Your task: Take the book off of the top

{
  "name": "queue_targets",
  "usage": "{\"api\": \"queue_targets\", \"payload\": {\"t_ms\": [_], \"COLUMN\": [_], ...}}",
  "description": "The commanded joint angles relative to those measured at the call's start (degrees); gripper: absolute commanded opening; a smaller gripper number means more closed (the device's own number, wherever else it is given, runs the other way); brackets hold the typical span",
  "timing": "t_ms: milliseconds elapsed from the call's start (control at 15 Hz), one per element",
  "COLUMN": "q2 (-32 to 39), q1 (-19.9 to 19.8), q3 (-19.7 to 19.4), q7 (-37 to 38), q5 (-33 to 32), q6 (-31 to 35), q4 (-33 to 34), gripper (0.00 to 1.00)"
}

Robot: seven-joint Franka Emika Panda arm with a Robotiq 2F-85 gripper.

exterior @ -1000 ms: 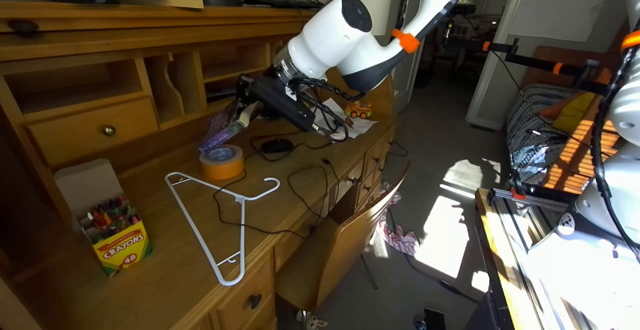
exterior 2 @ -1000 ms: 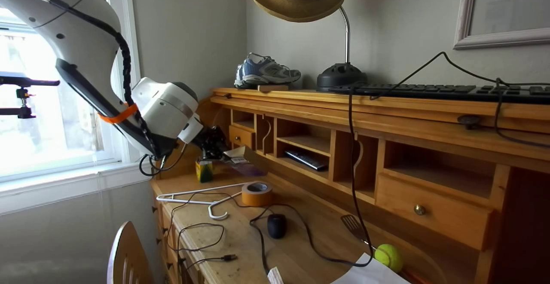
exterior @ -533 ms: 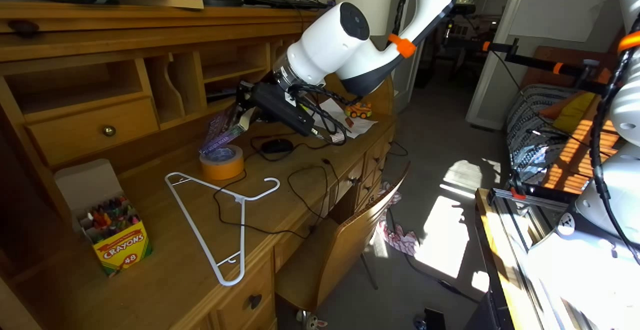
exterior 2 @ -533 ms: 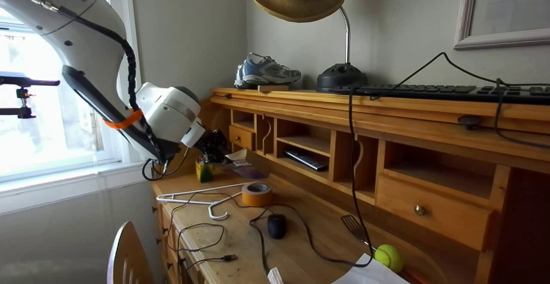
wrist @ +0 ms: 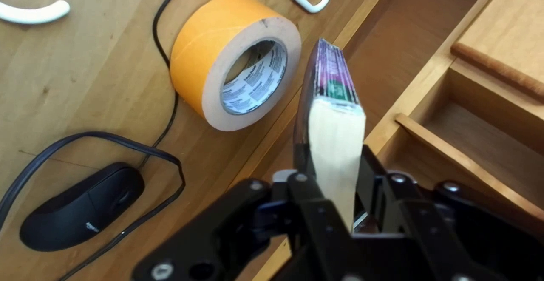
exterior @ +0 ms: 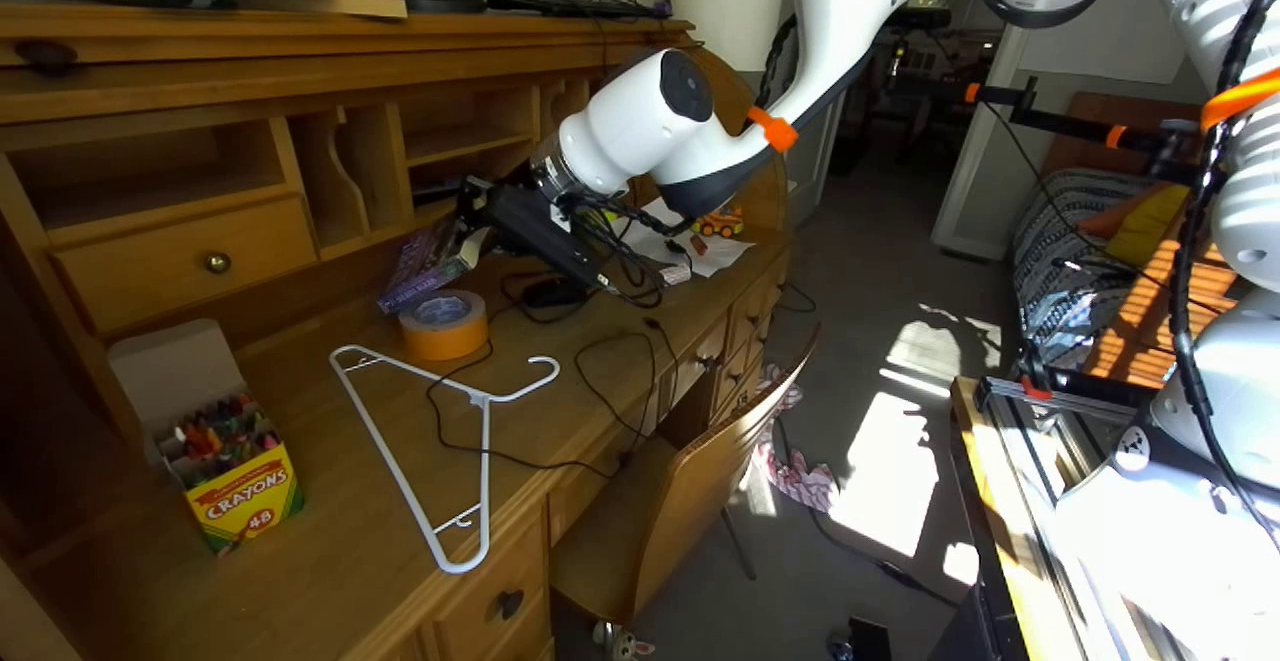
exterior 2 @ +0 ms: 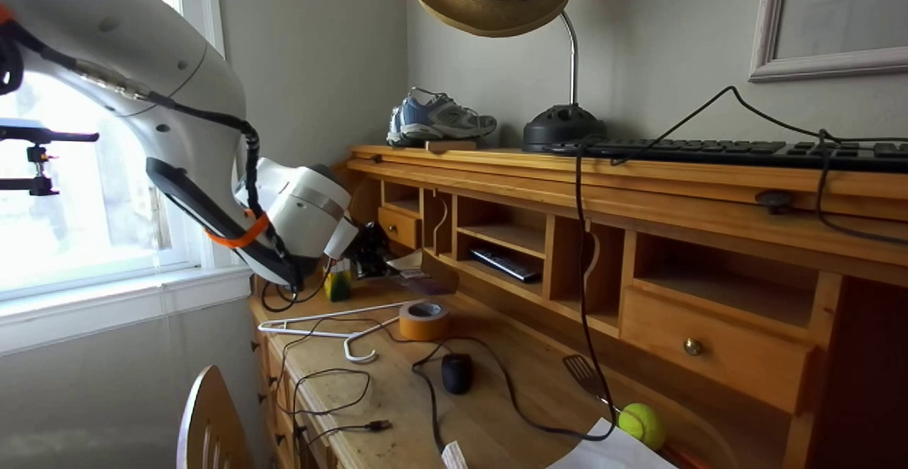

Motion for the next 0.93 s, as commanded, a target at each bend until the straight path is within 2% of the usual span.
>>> {"api": "queue_targets", "payload": {"t_ms": [0,200,267,333,400,467,533,867], "q2": [6.26,7.72,5.98,6.24,8.05,5.49,4.97,-0.37], "q1": [-1.08,-0.51,1.57,1.60,0.08,2.62,2.91,6.94], "q3": [2.10,0.47,-2.36,-2.49,-0.62,-3.94,-4.63,-11.55], "q7": [2.30,1.77,3.67,3.64,1.32,3.32,2.87,-0.39], "q5": [-5.68,-6.23,-5.98,-6.23,-6.28,-5.85,-5.42,1.53], "q6": [-1.78,-1.83,0.11,0.00,-1.90,0.25,0.22,0.63], "q4": [2.36,2.11,2.56,2.55,2.02,2.50,2.16,-0.46], "gripper": [0.07,0.07,0.07,0.07,0.54,0.55,0.61,0.98]}}
